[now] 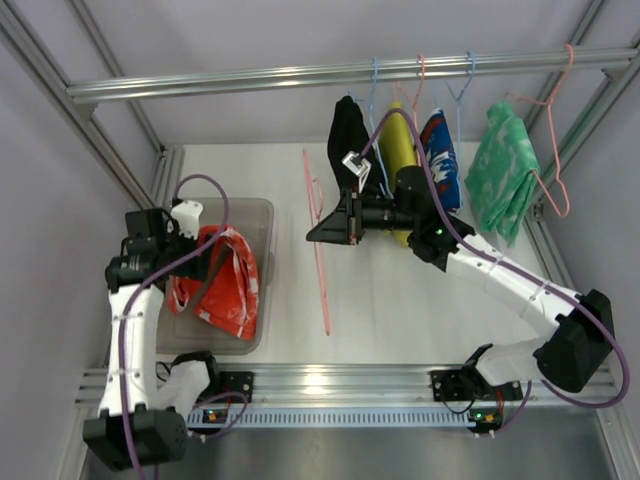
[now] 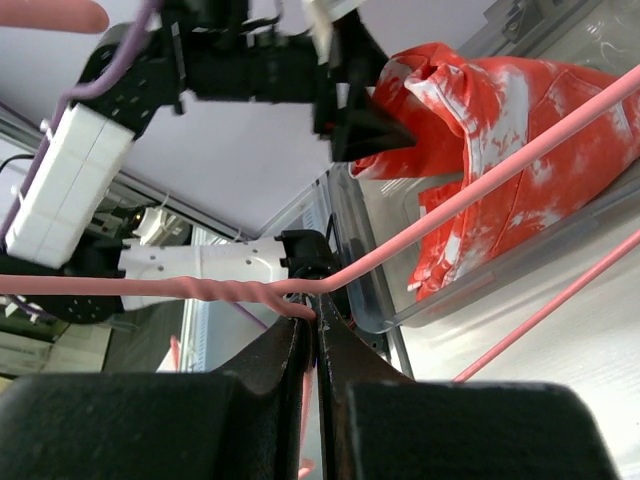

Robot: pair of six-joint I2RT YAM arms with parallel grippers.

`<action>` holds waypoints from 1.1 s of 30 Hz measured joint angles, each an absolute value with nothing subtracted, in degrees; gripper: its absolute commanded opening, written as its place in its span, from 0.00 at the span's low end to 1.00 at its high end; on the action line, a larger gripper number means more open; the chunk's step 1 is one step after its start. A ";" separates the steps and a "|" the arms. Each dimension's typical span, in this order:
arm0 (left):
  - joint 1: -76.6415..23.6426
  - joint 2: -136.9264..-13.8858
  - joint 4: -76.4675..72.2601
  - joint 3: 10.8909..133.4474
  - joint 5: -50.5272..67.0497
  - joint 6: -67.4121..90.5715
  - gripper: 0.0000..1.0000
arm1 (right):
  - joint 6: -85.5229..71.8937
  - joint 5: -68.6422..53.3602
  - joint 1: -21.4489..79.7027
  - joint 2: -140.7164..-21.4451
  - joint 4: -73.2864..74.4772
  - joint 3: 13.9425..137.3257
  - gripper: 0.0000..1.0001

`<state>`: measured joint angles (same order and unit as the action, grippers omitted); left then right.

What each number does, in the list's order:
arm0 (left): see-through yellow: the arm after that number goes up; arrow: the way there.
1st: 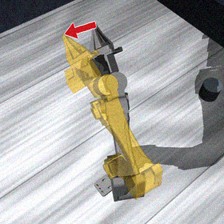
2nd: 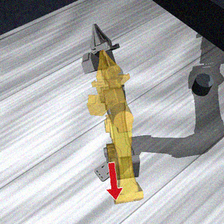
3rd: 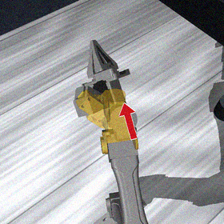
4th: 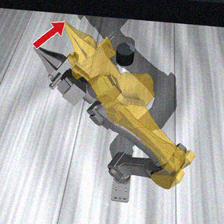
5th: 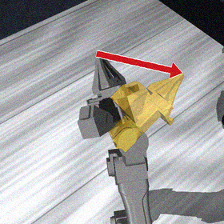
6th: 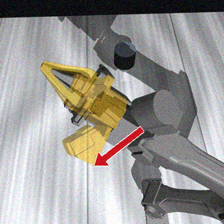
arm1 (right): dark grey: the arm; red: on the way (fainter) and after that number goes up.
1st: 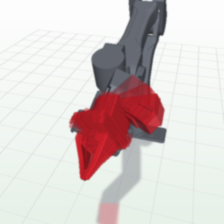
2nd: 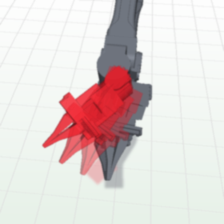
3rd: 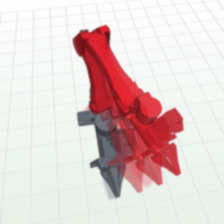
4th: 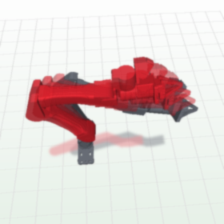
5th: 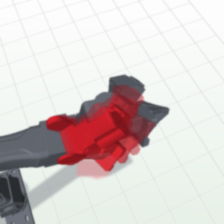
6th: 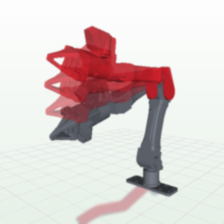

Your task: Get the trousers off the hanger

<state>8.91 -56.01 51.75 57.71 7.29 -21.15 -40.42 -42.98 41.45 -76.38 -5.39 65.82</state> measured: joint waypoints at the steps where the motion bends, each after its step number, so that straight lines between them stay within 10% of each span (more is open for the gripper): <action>1: 8.95 -53.06 53.01 57.76 10.50 -23.44 0.82 | -40.38 -43.03 41.43 -76.09 -5.15 65.82 0.00; 6: 8.91 -46.98 62.04 57.78 21.28 -32.86 0.66 | -40.05 -43.20 41.08 -74.32 -4.82 65.82 0.00; 20: 9.23 -48.18 63.29 76.31 43.00 -23.16 0.83 | -41.63 -42.74 40.71 -68.93 -5.13 63.72 0.00; 33: 9.02 -39.35 16.05 62.24 65.17 26.24 0.87 | -49.91 -31.03 40.99 -73.17 -4.86 71.77 0.00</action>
